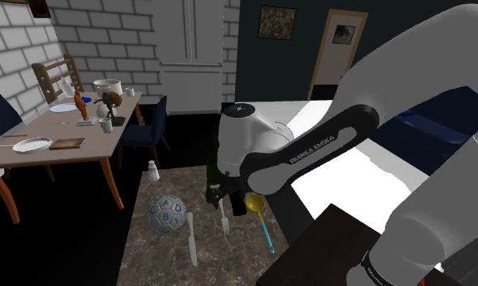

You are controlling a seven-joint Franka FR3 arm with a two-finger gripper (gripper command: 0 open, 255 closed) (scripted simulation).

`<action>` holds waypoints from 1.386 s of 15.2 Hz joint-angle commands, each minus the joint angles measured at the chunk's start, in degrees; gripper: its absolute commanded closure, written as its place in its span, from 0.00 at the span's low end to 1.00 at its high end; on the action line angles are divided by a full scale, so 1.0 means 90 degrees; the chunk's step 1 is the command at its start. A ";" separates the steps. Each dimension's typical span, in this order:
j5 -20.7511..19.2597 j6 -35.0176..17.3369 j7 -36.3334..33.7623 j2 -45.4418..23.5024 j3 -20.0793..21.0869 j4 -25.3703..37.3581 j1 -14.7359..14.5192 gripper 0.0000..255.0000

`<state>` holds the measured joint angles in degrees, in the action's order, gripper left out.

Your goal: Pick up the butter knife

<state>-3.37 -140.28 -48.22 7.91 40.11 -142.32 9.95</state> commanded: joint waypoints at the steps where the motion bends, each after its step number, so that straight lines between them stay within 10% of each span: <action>1: -0.0840 -0.0218 -0.0914 -0.0678 0.0252 0.0247 0.0219 0.00; 9: -0.3869 -0.0111 -0.3998 -0.3389 -0.0614 0.1867 -0.0766 0.00; 17: -0.4784 0.0237 -0.5238 -0.5480 -0.1618 0.3905 -0.1947 0.00; 21: -0.4933 0.0138 -0.5364 -0.5743 -0.1732 0.4047 -0.2038 0.00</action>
<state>-47.21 -138.76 -95.85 -42.82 25.99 -105.65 -8.89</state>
